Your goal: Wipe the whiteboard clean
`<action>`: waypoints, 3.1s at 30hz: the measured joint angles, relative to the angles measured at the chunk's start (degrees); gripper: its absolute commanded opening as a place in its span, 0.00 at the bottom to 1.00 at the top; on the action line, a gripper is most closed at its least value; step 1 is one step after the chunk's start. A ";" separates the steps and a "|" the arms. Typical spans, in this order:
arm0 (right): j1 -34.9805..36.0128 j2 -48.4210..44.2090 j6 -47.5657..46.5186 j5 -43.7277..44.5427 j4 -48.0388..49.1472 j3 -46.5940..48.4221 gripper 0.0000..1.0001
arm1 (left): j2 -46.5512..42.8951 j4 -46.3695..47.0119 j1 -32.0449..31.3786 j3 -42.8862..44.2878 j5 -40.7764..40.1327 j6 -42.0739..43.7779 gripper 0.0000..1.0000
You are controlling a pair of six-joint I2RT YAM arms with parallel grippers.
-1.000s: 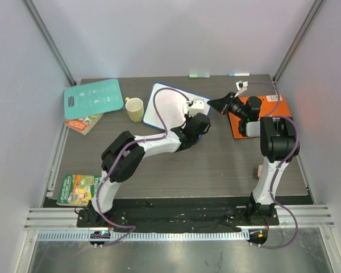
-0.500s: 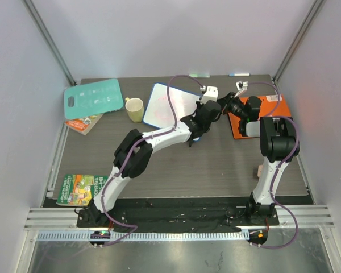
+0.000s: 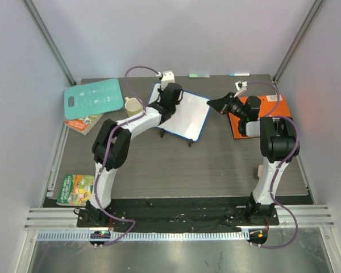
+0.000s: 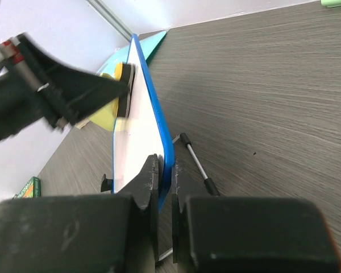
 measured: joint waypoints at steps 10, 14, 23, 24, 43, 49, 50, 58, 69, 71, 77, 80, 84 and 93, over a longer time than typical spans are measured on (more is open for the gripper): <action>0.02 -0.72 0.17 -0.04 -1.22 0.00 0.02 | 5.05 -1.88 -4.72 8.44 -3.56 7.41 0.00; -0.07 -0.72 -0.07 -0.09 -1.68 -0.02 0.01 | 7.76 -1.79 -11.89 12.46 -2.29 9.79 0.00; -0.57 -0.79 -0.92 -0.68 -2.80 -0.13 0.02 | 9.11 -2.38 -14.53 13.44 -2.49 9.38 0.00; -0.57 -0.79 -0.96 -0.68 -2.86 -0.13 0.01 | 8.98 -2.01 -14.53 13.03 -2.43 9.18 0.00; -0.57 -0.79 -1.31 -0.90 -2.95 -0.13 0.01 | 4.44 3.82 -18.10 0.44 -3.48 5.27 0.00; -0.28 -0.79 -1.29 -0.92 -2.84 -0.02 0.01 | 1.46 5.22 -16.31 -4.55 -1.07 1.66 0.00; -0.07 -0.79 -1.29 -0.85 -2.67 0.02 0.02 | 0.70 5.55 -15.74 -5.64 -0.07 0.87 0.00; 0.83 -0.79 -1.31 -0.70 -1.68 0.31 0.01 | -6.01 6.32 -10.84 -16.37 1.79 -3.67 0.00; 0.83 -0.79 -1.33 0.02 -1.77 0.35 0.02 | -5.29 3.39 -10.38 -14.14 0.61 -4.07 0.00; 0.76 -0.79 -1.33 0.55 -1.86 0.37 0.02 | -3.48 0.37 -11.08 -10.43 -1.22 -2.12 0.00; 0.59 -0.79 -1.36 1.25 -2.16 0.39 0.01 | 3.72 -5.73 -12.20 4.44 -5.46 3.13 0.00; 0.59 -0.79 -1.36 1.22 -2.16 0.39 0.01 | 5.66 -5.90 -11.93 8.61 -5.66 4.63 0.00; 0.61 -0.79 -1.36 1.31 -2.29 0.39 0.01 | 5.81 -5.46 -11.41 8.79 -4.94 5.51 0.00; 0.66 -0.79 -1.33 0.28 -2.29 0.42 0.01 | 0.00 4.57 -10.10 -4.02 -0.57 1.75 0.00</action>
